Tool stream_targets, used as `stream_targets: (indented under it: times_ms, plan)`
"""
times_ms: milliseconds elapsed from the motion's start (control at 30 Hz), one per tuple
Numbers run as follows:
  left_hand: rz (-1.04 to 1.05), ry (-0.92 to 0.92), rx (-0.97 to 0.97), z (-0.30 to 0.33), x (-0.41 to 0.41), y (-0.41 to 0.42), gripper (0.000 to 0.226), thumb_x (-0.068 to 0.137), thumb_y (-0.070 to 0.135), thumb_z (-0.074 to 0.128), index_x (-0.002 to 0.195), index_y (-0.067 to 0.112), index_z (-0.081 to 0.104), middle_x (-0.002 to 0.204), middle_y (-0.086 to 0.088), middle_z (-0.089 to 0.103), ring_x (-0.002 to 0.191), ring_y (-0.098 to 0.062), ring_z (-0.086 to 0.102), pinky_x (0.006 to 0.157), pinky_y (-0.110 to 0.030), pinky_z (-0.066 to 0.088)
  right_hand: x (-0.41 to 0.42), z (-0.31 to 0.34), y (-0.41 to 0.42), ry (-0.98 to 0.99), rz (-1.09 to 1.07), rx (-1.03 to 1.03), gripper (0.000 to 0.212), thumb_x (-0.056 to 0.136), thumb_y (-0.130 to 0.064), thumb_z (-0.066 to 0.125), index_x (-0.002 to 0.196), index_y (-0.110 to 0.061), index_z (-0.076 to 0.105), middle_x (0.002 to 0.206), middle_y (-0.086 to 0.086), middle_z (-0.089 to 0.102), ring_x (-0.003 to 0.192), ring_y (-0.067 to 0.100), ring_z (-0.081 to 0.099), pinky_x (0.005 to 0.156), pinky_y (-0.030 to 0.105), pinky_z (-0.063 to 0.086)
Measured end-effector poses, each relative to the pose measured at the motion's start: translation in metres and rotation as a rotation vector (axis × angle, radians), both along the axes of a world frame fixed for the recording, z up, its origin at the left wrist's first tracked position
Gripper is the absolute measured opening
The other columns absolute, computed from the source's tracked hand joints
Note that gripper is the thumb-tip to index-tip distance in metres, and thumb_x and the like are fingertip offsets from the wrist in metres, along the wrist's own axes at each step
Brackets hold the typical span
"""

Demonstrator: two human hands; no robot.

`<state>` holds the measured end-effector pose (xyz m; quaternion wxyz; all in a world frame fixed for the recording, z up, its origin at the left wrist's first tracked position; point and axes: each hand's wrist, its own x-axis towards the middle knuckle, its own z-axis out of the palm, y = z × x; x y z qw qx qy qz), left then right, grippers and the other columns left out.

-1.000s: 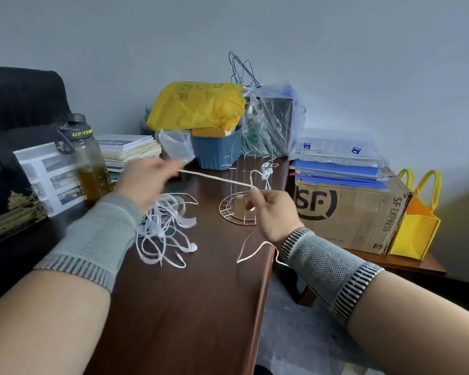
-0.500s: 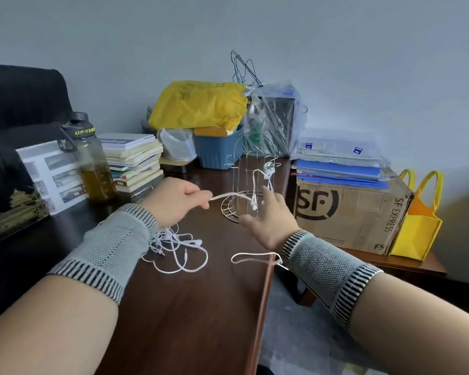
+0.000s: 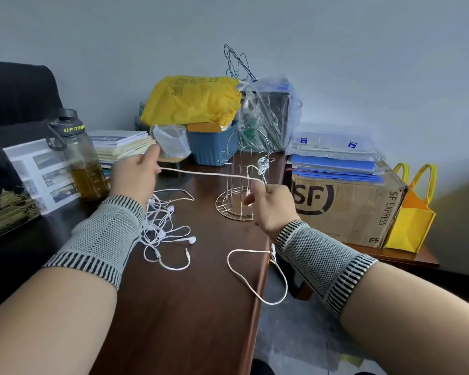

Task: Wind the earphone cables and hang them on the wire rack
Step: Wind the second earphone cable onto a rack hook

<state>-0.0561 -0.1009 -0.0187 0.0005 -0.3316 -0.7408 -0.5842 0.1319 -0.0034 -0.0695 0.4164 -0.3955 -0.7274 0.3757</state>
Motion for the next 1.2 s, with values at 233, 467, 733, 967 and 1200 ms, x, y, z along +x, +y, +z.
stream_targets:
  times_ms: [233,467,733,967,1200]
  plan:
    - [-0.335,0.157,-0.362,-0.012,-0.023,-0.015,0.017,0.092,0.035,0.063,0.083,0.027,0.074,0.074,0.016,0.062,0.073,-0.008,0.053,0.073,-0.030,0.039,0.011,-0.012,0.021,0.028,-0.207,-0.056,0.056,0.098,-0.029,0.030,0.074,0.004,0.068,0.059,0.015,0.058,0.060,0.032,0.059,0.066,0.041,0.054]
    - [-0.294,0.185,-0.366,-0.021,-0.017,-0.009,0.018,0.091,0.036,0.063,0.077,0.031,0.074,0.045,0.012,0.047,0.052,-0.014,0.039,0.052,-0.026,0.029,0.010,-0.014,0.015,-0.462,-0.071,-0.072,0.053,0.092,-0.036,0.051,0.136,-0.005,0.046,0.133,0.016,0.052,0.112,0.027,0.056,0.100,0.037,0.045]
    - [-0.565,0.098,-0.324,-0.022,0.028,0.011,0.022,0.091,0.030,0.063,0.074,0.020,0.074,0.043,0.011,0.034,0.045,-0.013,0.031,0.051,-0.027,0.027,-0.010,-0.004,-0.019,-0.311,0.313,0.270,0.018,0.095,-0.025,0.054,0.088,-0.015,0.067,0.068,-0.003,0.065,0.060,-0.002,0.058,0.069,0.029,0.050]
    - [-0.616,-0.076,-0.275,-0.020,0.022,0.013,0.025,0.097,0.024,0.056,0.094,0.002,0.070,0.051,0.008,0.032,0.047,-0.009,0.024,0.045,-0.022,0.021,0.013,-0.006,0.002,-0.082,0.076,0.046,0.031,0.090,-0.025,0.054,0.063,-0.014,0.065,0.034,-0.010,0.041,0.036,0.004,0.036,0.050,0.023,0.037]
    - [-0.399,-0.118,-0.202,-0.046,0.034,0.046,0.012,0.085,0.027,0.069,0.076,0.020,0.074,0.062,0.005,0.060,0.061,-0.012,0.050,0.056,-0.024,0.035,0.039,-0.012,0.029,0.093,-0.227,-0.052,0.050,0.094,-0.032,0.046,0.058,0.001,0.054,0.050,0.004,0.046,0.051,0.021,0.043,0.057,0.037,0.044]
